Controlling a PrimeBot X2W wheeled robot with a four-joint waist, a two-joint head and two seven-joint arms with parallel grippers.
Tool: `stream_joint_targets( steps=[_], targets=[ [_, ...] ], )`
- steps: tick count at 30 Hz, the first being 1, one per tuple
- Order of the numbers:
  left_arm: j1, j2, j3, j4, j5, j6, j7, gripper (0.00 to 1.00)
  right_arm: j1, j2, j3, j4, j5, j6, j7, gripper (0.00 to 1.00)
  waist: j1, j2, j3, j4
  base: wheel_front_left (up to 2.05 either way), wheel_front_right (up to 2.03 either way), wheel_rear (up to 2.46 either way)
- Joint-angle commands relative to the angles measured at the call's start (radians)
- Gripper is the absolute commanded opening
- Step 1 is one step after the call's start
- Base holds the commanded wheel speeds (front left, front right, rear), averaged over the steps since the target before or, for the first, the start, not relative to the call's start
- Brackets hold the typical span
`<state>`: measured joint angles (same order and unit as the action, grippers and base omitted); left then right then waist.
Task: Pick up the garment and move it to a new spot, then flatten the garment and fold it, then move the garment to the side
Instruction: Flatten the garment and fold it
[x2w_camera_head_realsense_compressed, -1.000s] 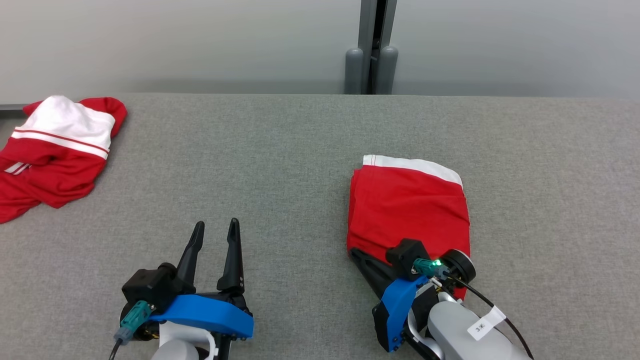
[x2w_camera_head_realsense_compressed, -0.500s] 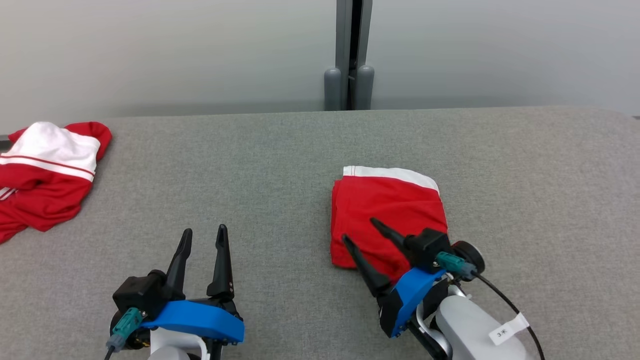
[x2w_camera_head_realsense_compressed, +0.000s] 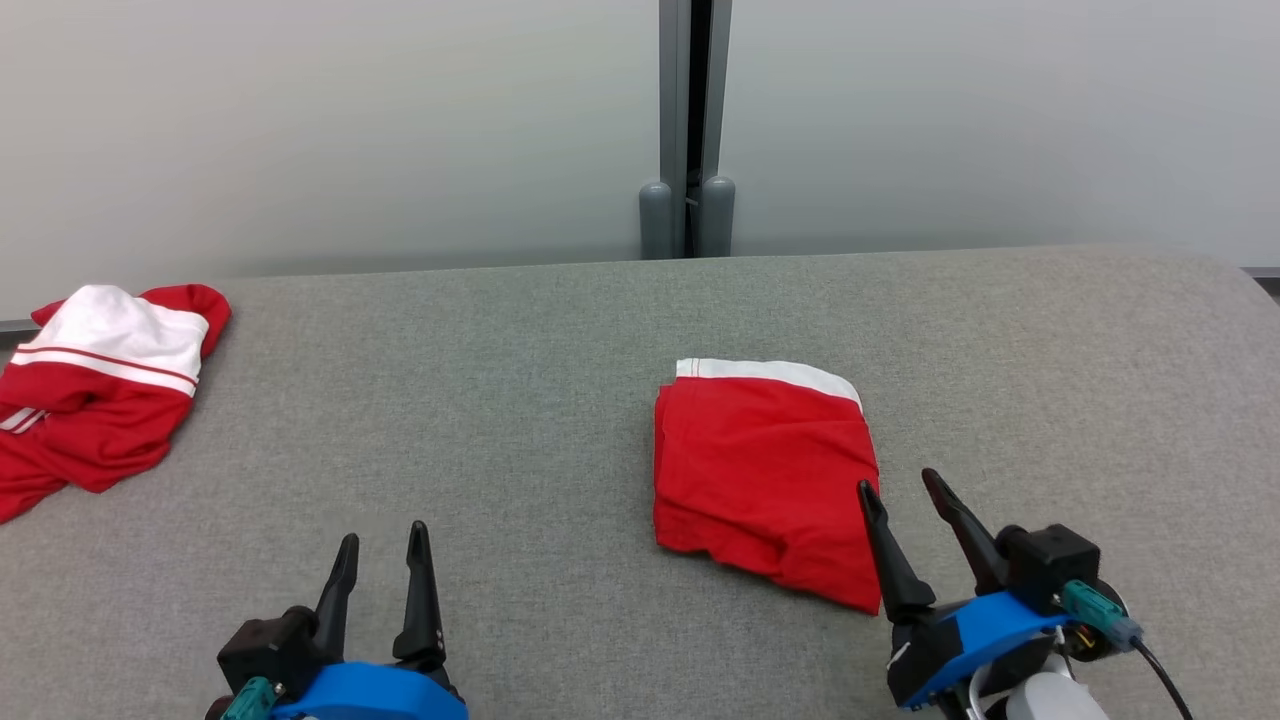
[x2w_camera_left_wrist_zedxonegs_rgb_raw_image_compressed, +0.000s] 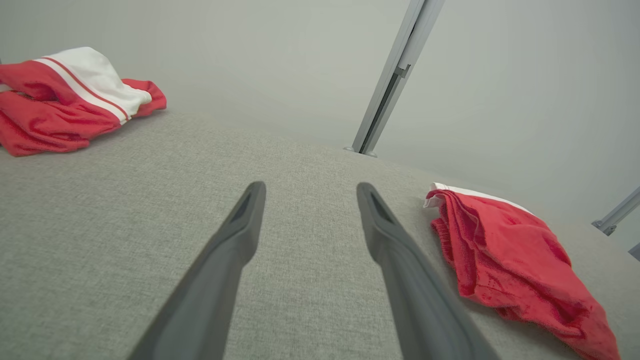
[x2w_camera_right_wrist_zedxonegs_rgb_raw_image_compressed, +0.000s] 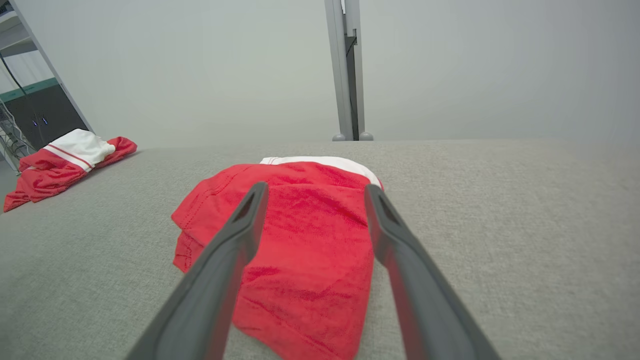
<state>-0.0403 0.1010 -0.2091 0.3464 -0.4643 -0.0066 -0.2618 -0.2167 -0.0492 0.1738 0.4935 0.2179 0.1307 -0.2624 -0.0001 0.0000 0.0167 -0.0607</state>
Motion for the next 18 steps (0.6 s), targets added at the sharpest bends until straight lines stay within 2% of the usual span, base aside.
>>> stream_joint_targets(
  steps=[1,6,18],
  targets=[
    [0.011,0.001,0.008,0.004,0.013,0.005,-0.005,1.00,0.028,-0.002,-0.019,-0.019,-0.006,0.000,-0.003,1.00,0.0001,0.0000,-0.001,0.000,0.00,0.00,0.00],
    [0.028,-0.006,0.033,0.011,0.041,0.003,-0.005,1.00,0.082,-0.002,-0.098,-0.057,-0.014,0.000,-0.001,1.00,0.0001,0.0000,0.003,0.006,0.00,0.00,0.00],
    [0.019,-0.023,0.027,0.011,0.062,-0.016,-0.005,1.00,0.080,-0.002,-0.116,-0.061,-0.015,0.000,0.007,1.00,0.0001,0.0000,0.005,0.016,0.00,0.00,0.00]
  ],
)
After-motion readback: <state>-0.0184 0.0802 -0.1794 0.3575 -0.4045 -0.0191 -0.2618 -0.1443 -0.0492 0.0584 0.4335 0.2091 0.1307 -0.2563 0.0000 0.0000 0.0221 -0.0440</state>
